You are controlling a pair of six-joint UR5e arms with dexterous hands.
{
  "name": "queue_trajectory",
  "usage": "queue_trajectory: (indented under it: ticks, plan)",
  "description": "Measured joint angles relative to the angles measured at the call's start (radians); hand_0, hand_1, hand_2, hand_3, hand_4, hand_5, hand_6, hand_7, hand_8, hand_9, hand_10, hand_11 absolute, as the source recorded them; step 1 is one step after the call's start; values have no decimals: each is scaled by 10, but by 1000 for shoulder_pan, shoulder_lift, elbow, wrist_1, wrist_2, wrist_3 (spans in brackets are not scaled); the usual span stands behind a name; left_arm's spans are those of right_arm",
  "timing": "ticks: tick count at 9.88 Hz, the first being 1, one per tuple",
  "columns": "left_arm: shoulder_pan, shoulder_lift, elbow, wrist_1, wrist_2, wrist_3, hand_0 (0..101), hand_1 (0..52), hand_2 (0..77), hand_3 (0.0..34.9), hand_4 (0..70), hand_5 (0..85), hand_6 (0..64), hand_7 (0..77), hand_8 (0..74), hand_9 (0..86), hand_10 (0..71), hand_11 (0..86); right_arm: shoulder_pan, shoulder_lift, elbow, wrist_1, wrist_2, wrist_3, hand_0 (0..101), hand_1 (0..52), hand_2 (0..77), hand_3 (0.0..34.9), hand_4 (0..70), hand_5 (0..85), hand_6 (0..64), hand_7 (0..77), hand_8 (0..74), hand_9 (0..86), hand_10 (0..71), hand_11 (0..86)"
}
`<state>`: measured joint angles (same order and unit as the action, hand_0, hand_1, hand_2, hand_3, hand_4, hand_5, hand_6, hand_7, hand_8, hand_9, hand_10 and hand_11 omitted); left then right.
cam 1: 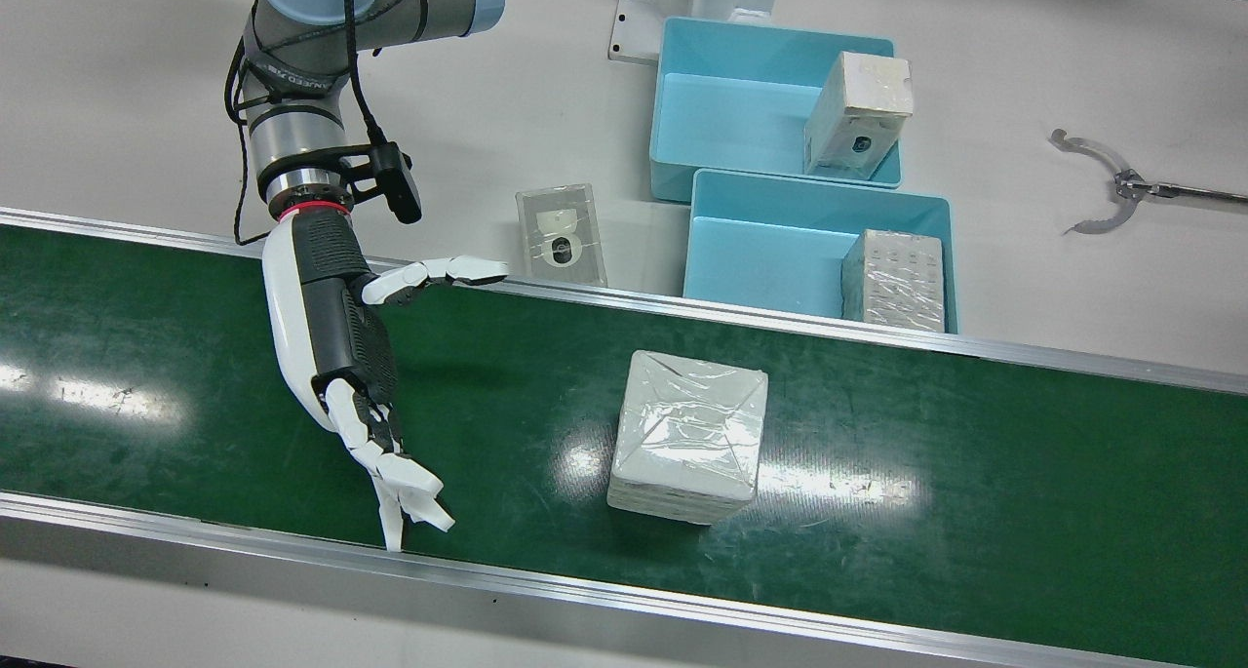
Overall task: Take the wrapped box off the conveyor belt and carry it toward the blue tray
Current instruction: 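Lower the open right hand toward the white wrapped box on the belt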
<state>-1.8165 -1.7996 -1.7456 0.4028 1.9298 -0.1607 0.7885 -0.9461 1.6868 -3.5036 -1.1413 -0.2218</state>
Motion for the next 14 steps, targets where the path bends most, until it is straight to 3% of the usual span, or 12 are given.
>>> queue_trajectory:
  ticks: [14]
  plan:
    - [0, 0, 0, 0, 0, 0, 0, 0, 5, 0, 0, 5, 5, 5, 5, 0, 5, 0, -25, 1, -12, -4, 0, -5, 390, 87, 158, 299, 65, 207, 0, 153, 0, 16, 38, 54]
